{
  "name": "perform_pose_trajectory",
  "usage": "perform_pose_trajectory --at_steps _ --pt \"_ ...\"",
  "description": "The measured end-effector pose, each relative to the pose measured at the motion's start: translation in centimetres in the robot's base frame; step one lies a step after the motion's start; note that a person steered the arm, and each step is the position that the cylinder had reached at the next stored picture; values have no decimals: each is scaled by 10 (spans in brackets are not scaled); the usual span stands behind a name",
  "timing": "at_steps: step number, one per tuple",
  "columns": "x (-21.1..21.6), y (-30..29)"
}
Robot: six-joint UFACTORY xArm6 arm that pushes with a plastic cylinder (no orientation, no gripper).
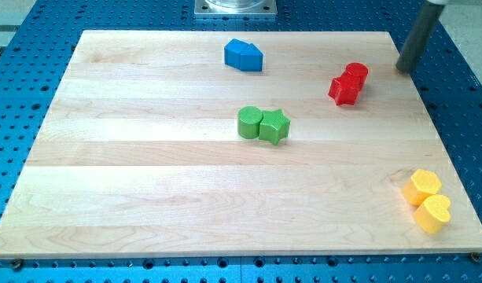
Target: Place the red circle in between the blue blocks and red star
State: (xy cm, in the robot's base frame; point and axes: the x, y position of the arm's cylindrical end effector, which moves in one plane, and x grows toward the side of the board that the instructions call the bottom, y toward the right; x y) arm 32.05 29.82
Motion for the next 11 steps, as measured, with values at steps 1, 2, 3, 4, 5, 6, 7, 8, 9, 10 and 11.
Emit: perform_pose_trajectory --at_steps 1,2,3,4,5,6,7,8,9,10,11 --pt "21 -21" --pt "16 -22" --pt "12 -42" --pt "0 -83" --pt "-8 -118" --pt "-14 -165" --pt "-30 -202" --pt "-31 -202" --pt "-22 -202" --pt "-19 -160" --pt "-10 -103"
